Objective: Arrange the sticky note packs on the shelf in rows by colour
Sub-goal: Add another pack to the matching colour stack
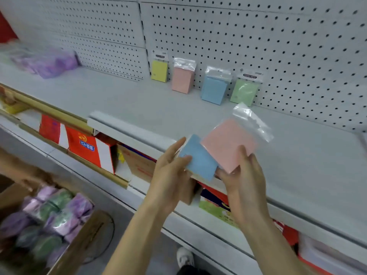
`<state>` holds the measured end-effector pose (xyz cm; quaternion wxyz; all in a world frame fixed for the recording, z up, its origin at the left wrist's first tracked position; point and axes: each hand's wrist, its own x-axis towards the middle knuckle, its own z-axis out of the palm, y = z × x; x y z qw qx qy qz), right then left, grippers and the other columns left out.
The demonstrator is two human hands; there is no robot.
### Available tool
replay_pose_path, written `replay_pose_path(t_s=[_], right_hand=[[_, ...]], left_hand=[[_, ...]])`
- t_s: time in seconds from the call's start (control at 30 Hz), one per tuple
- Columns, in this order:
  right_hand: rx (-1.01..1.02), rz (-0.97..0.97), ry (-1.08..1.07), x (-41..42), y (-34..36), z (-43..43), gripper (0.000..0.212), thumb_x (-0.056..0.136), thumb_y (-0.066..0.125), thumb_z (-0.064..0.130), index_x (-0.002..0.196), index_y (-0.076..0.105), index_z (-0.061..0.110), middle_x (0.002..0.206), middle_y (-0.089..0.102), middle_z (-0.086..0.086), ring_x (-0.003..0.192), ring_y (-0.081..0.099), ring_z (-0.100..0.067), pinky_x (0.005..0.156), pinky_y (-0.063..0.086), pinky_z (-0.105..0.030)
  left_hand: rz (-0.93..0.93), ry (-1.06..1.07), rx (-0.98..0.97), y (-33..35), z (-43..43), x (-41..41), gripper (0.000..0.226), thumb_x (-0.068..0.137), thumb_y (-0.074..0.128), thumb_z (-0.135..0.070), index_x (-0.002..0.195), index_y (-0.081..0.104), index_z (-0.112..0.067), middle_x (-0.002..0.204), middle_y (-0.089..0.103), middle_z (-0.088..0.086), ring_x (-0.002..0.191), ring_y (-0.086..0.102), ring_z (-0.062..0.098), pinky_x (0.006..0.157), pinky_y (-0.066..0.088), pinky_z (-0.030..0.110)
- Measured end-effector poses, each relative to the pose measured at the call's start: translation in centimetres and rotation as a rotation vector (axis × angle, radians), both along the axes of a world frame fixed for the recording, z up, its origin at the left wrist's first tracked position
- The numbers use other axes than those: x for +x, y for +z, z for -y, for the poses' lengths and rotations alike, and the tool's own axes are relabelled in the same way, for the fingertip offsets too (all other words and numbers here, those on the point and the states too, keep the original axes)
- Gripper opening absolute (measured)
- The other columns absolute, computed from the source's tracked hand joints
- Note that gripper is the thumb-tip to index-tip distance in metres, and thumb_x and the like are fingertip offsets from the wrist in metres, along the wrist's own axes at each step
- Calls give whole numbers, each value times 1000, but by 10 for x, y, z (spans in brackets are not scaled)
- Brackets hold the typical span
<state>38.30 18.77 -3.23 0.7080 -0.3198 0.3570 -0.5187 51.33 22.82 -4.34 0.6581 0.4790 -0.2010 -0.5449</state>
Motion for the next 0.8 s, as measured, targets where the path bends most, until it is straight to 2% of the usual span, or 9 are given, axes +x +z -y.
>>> replay_pose_path(t_s=[0.1, 0.2, 0.33, 0.43, 0.53, 0.67, 0.73, 0.8], right_hand=[[35, 61, -30, 10, -3, 35, 31, 100, 42, 27, 126, 54, 14, 111, 70, -4, 102, 67, -13, 93, 52, -42], [40, 92, -73, 19, -10, 70, 31, 100, 42, 25, 124, 56, 12, 114, 68, -6, 102, 66, -15, 92, 52, -43], [32, 78, -74, 32, -20, 107, 26, 100, 41, 24, 119, 57, 14, 103, 70, -2, 92, 67, -12, 86, 53, -38], [19, 75, -106, 40, -24, 127, 21, 99, 42, 22, 112, 58, 17, 93, 72, 1, 86, 65, -14, 86, 50, -37], [43, 72, -128, 46, -28, 143, 22, 99, 43, 24, 113, 58, 15, 96, 70, -3, 91, 63, -22, 87, 48, -41], [28, 66, -212, 51, -30, 155, 21, 98, 45, 21, 112, 60, 16, 105, 69, -3, 101, 62, -23, 99, 44, -43], [10, 72, -240, 55, -31, 157, 20, 95, 47, 21, 108, 61, 16, 104, 70, -3, 102, 62, -22, 95, 47, -38], [-22, 67, -243, 62, -31, 157, 19, 92, 49, 23, 104, 62, 16, 99, 71, -1, 96, 64, -20, 85, 52, -32]], left_hand=[[101, -61, 39, -3, 25, 20, 40, 91, 52, 3, 129, 54, -9, 114, 69, 12, 104, 67, 25, 85, 56, 32], [178, -183, 78, -6, 55, 35, 39, 91, 54, 0, 128, 54, -13, 110, 71, 13, 102, 68, 25, 81, 57, 30], [260, -252, 86, -11, 86, 48, 47, 90, 58, -2, 130, 48, -25, 101, 72, 17, 96, 70, 29, 81, 57, 30], [303, -335, 88, -18, 100, 59, 64, 89, 60, -2, 141, 34, -28, 101, 72, 18, 98, 69, 28, 82, 57, 34], [352, -423, 86, -26, 116, 72, 74, 88, 60, 2, 143, 24, -32, 109, 71, 10, 100, 68, 29, 82, 57, 39], [419, -466, 56, -31, 139, 86, 60, 85, 62, 4, 133, 40, -25, 106, 72, 5, 93, 69, 23, 77, 57, 30], [419, -495, 52, -31, 151, 91, 42, 87, 62, -2, 123, 48, -18, 101, 73, 6, 82, 69, 19, 68, 54, 27], [427, -558, 38, -30, 162, 96, 27, 91, 60, -9, 116, 51, -13, 101, 73, 9, 80, 69, 21, 61, 52, 27]])
